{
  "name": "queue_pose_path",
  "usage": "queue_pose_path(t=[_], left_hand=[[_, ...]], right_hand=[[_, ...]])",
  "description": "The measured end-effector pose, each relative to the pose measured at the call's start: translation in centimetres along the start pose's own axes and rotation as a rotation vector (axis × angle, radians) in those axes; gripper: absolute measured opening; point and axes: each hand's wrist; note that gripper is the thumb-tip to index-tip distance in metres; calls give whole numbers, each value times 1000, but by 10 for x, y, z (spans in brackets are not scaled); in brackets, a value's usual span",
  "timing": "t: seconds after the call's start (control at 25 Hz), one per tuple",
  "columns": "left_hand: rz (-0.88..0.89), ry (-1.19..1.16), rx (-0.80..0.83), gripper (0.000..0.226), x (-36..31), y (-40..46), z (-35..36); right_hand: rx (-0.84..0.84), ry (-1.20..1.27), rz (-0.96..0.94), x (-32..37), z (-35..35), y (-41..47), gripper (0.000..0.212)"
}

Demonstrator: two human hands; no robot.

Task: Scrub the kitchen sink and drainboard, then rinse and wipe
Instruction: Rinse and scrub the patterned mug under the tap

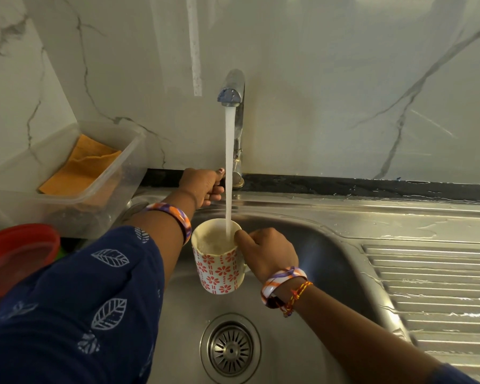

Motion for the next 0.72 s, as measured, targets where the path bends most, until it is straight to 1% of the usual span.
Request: queue_pose_path(t=[0.16,0.24,0.32,0.72], left_hand=[[74,66,-82,29,0,-6,5],[109,83,-103,34,1,-8,8],[107,90,-105,39,1,-9,7],[81,96,-88,37,1,-4,5]], right_hand=[[-8,29,32,-1,1,-1,47],[0,48,57,-2,1,-3,46],[2,60,75,-1,2,-5,46],[-15,105,107,2,-4,-7,47]])
Point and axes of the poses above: each hand's wrist, its own y-axis towards the middle knuckle, its own z-axis out of the palm, x = y × z, and after that the axes turned 6 degrees about -y, right-handed
